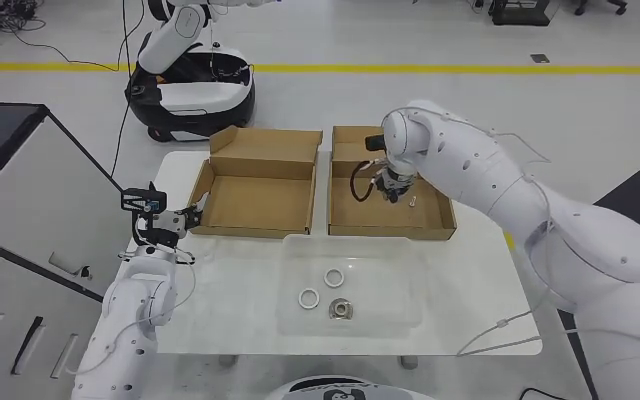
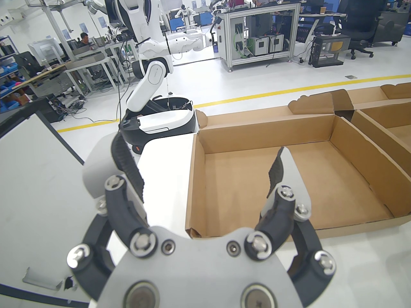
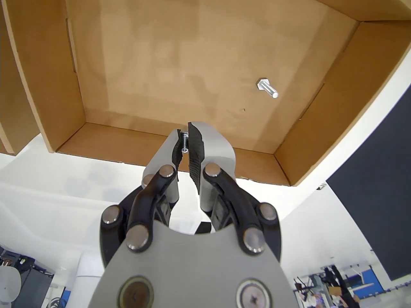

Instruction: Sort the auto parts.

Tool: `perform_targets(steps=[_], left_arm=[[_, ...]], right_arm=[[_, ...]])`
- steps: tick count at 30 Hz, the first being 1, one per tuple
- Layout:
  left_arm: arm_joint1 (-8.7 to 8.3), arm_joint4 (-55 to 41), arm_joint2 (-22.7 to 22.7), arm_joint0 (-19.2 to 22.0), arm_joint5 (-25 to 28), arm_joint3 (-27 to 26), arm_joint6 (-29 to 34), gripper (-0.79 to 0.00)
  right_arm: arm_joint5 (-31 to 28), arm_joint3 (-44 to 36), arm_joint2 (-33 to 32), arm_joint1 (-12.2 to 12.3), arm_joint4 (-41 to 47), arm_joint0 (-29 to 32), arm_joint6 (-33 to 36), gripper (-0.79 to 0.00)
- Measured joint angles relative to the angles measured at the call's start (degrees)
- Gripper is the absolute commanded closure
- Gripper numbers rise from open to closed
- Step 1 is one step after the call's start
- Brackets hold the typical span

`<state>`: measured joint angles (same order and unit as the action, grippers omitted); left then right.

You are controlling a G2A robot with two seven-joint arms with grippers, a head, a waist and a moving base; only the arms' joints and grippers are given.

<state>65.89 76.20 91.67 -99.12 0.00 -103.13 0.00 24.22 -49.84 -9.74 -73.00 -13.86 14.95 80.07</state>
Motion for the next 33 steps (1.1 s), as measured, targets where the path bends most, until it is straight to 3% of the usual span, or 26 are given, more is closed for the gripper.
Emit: perform_targets(steps=[16,33], left_arm=[[0.0,0.0,0.0,0.0,0.0,0.0,0.0,-0.785],[0.0,0.0,0.0,0.0,0.0,0.0,0.0,-0.785]], right_arm=[[1.01,8.22,0.0,-4.17,-3.54,2.2,-1.01,0.0],[3.18,12.11,0.0,-6.58,-3.68,4.1,-3.21,0.0]])
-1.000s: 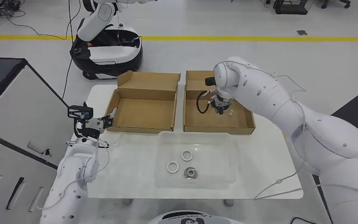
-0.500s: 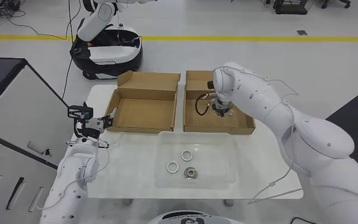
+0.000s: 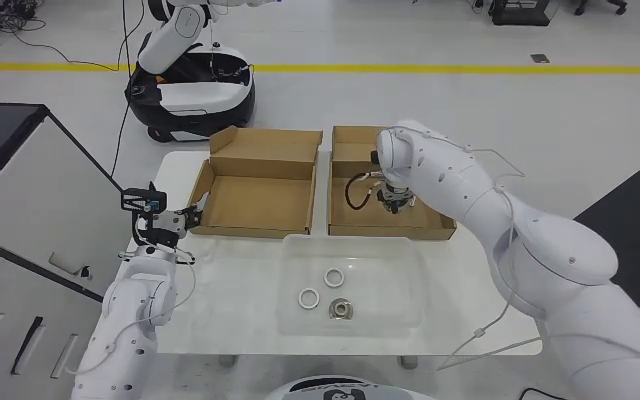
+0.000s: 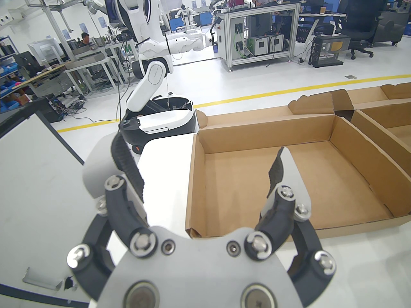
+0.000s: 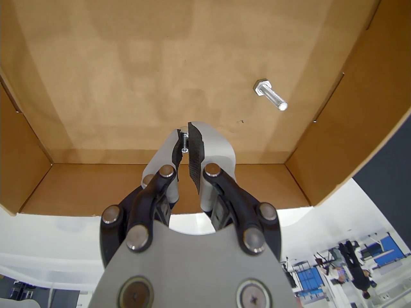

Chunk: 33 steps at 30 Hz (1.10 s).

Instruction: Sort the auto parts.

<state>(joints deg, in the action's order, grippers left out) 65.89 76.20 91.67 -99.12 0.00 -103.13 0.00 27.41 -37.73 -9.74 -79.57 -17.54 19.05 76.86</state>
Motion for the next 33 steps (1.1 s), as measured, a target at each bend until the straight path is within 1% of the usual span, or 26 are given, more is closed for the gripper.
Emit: perform_targets(steps=[8,27,29,30,31,32,33], left_arm=[[0.0,0.0,0.0,0.0,0.0,0.0,0.0,-0.785],[0.0,0.0,0.0,0.0,0.0,0.0,0.0,-0.785],[0.0,0.0,0.0,0.0,0.0,0.0,0.0,-0.785],[0.0,0.0,0.0,0.0,0.0,0.0,0.0,-0.785],[0.0,0.0,0.0,0.0,0.0,0.0,0.0,-0.785],[0.0,0.0,0.0,0.0,0.0,0.0,0.0,-0.785],[0.0,0.0,0.0,0.0,0.0,0.0,0.0,-0.785]], right_arm=[[3.01,0.48,-0.04,-0.42,-0.41,0.72,-3.01,0.0],[4.74,1.31,-0.17,-0.54,0.56,2.26,-4.74,0.0],[4.99,1.32,-0.23,-0.59,0.6,2.37,-4.98,-0.025],[5.07,1.32,-0.26,-0.6,0.64,2.44,-5.06,-0.095],[5.12,1.33,-0.27,-0.62,0.67,2.52,-5.11,-0.111],[5.17,1.34,-0.29,-0.65,0.68,2.57,-5.16,-0.191],[5.23,1.35,-0.29,-0.67,0.67,2.58,-5.22,-0.243]])
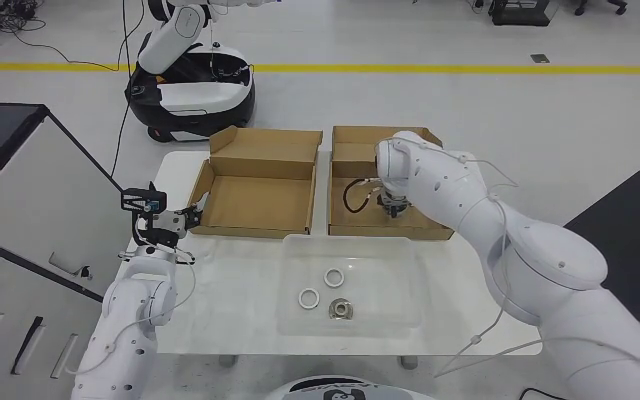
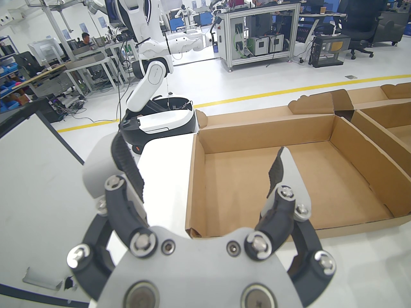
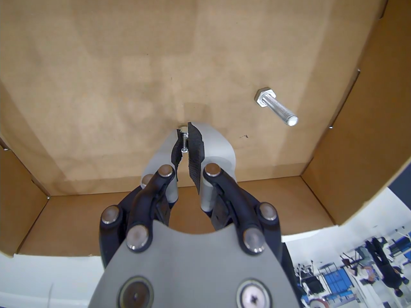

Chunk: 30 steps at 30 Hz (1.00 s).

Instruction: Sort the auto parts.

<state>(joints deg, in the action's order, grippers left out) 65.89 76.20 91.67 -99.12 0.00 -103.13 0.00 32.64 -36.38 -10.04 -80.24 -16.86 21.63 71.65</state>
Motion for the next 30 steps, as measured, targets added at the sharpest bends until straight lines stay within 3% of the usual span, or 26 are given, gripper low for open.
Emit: perform_targets(steps=[1,2,3,12,16,18,21,22,30], left_arm=[[0.0,0.0,0.0,0.0,0.0,0.0,0.0,-0.785],[0.0,0.0,0.0,0.0,0.0,0.0,0.0,-0.785],[0.0,0.0,0.0,0.0,0.0,0.0,0.0,-0.785],[0.0,0.0,0.0,0.0,0.0,0.0,0.0,-0.785],[0.0,0.0,0.0,0.0,0.0,0.0,0.0,-0.785],[0.0,0.0,0.0,0.0,0.0,0.0,0.0,-0.785],[0.0,0.0,0.0,0.0,0.0,0.0,0.0,-0.785],[0.0,0.0,0.0,0.0,0.0,0.0,0.0,-0.785],[0.0,0.0,0.0,0.0,0.0,0.0,0.0,-0.785]], right_arm=[[0.06,0.0,-0.01,-0.02,-0.02,0.02,-0.07,-0.243],[0.16,0.0,-0.03,-0.04,-0.05,0.04,-0.17,-0.339],[0.24,-0.01,-0.05,-0.05,-0.07,0.05,-0.24,-0.354],[1.49,-0.71,-0.65,0.08,0.27,-0.17,-1.49,-0.379],[1.94,-1.68,-0.93,0.41,0.23,-0.84,-1.94,-0.449],[2.09,-2.21,-0.98,0.65,0.23,-1.25,-2.09,-0.523],[2.41,-3.38,-0.94,1.2,0.07,-2.11,-2.41,-0.767],[2.54,-3.82,-0.9,1.41,-0.02,-2.4,-2.54,-0.785],[5.72,-10.25,-1.54,4.04,1.09,-5.63,-5.74,-0.785]])
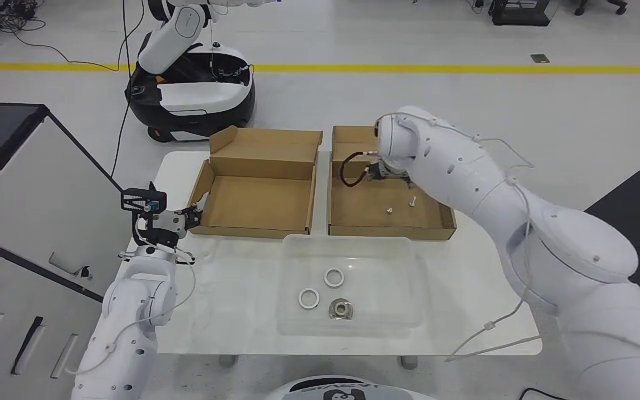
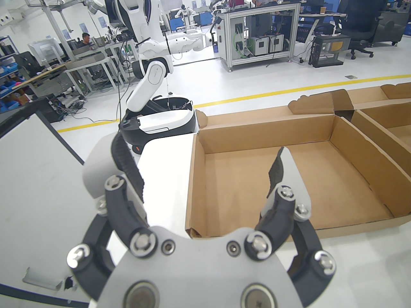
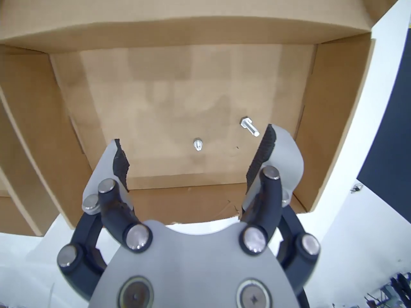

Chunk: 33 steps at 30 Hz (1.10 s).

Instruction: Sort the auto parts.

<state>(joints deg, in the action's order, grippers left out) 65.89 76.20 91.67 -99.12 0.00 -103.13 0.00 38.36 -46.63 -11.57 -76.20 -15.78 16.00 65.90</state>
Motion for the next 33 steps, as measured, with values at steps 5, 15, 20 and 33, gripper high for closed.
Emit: perform_targets(steps=[5,15,20,33], left_arm=[[0.0,0.0,0.0,0.0,0.0,0.0,0.0,-0.785],[0.0,0.0,0.0,0.0,0.0,0.0,0.0,-0.785],[0.0,0.0,0.0,0.0,0.0,0.0,0.0,-0.785],[0.0,0.0,0.0,0.0,0.0,0.0,0.0,-0.785]], right_arm=[[3.48,-7.93,-1.72,2.53,2.59,-1.12,-3.5,-0.785],[9.82,-28.74,-13.25,10.29,9.86,3.8,-10.32,-0.785],[9.14,-38.21,-22.63,14.64,12.29,11.03,-13.93,-0.785],[4.24,-56.86,-46.48,22.84,15.97,31.86,-16.79,-0.785]])
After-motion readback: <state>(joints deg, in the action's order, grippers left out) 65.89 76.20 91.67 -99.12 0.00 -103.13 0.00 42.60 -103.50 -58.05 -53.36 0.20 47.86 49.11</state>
